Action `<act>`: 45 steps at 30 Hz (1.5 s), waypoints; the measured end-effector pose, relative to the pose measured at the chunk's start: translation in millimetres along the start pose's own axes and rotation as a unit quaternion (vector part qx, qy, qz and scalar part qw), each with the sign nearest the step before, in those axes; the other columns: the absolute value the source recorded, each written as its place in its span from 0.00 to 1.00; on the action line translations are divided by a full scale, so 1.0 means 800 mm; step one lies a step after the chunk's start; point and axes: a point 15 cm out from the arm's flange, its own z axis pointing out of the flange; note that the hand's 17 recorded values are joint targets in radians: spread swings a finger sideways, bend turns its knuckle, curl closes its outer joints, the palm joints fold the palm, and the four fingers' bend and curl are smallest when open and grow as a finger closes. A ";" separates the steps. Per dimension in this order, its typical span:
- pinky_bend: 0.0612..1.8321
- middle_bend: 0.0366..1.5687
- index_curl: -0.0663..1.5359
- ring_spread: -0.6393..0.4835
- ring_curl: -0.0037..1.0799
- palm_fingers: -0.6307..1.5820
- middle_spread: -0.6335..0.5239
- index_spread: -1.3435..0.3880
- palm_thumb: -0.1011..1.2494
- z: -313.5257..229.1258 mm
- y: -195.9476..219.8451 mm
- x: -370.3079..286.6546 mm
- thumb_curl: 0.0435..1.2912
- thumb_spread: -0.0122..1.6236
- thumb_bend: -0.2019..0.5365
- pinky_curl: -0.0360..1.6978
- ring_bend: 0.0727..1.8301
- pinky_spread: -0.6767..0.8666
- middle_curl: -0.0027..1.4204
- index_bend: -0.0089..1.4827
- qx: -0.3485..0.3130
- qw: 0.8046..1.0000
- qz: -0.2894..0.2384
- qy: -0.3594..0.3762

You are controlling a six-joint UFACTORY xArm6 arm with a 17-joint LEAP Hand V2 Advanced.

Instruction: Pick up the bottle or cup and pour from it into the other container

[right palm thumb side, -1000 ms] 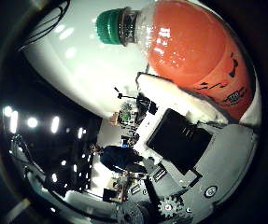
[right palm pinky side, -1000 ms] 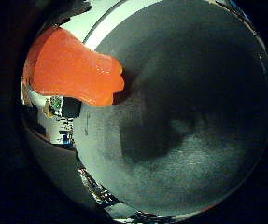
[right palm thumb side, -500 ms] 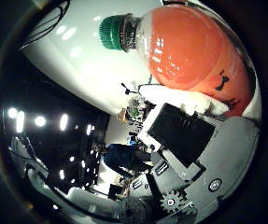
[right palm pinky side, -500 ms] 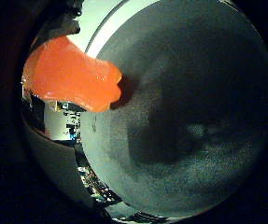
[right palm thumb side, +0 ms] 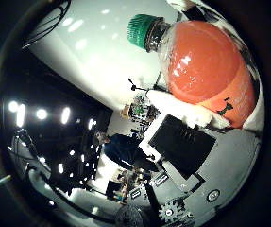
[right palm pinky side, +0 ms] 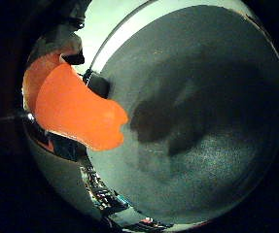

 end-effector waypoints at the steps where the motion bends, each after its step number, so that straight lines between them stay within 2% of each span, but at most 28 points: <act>1: 0.85 0.76 0.71 0.31 0.79 0.73 0.35 0.58 0.94 0.000 -0.003 -0.006 0.53 0.47 0.26 0.38 0.71 0.31 0.72 0.68 -0.001 1.000 -0.006 0.002; 9: 0.80 0.79 0.71 0.31 0.85 0.72 0.36 0.60 0.95 0.027 -0.030 -0.085 0.63 0.26 0.25 0.41 0.71 0.31 0.74 0.73 -0.033 0.997 -0.068 0.014; 12: 0.78 0.80 0.71 0.31 0.87 0.73 0.36 0.61 0.95 0.039 -0.028 -0.103 0.65 0.20 0.25 0.43 0.71 0.31 0.74 0.74 -0.065 0.994 -0.083 0.039; 15: 0.76 0.80 0.70 0.31 0.88 0.73 0.36 0.61 0.95 0.049 -0.011 -0.112 0.67 0.15 0.25 0.44 0.70 0.31 0.74 0.75 -0.130 0.983 -0.096 0.091; 18: 0.74 0.80 0.70 0.31 0.90 0.73 0.37 0.62 0.95 0.045 -0.017 -0.131 0.68 0.11 0.25 0.46 0.70 0.30 0.74 0.76 -0.154 0.969 -0.116 0.155; 22: 0.73 0.81 0.69 0.31 0.91 0.73 0.37 0.62 0.95 0.066 -0.010 -0.147 0.68 0.09 0.25 0.48 0.70 0.30 0.73 0.76 -0.199 0.953 -0.129 0.190; 29: 0.70 0.81 0.68 0.30 0.92 0.74 0.37 0.63 0.95 0.092 -0.016 -0.178 0.69 0.06 0.25 0.52 0.69 0.30 0.73 0.77 -0.247 0.911 -0.165 0.288; 39: 0.66 0.80 0.67 0.30 0.93 0.75 0.38 0.63 0.95 0.122 -0.050 -0.240 0.69 0.05 0.25 0.55 0.68 0.29 0.73 0.76 -0.285 0.826 -0.232 0.428; 45: 0.63 0.79 0.67 0.30 0.94 0.76 0.38 0.63 0.94 0.147 -0.065 -0.268 0.69 0.04 0.25 0.57 0.67 0.28 0.73 0.76 -0.305 0.779 -0.249 0.488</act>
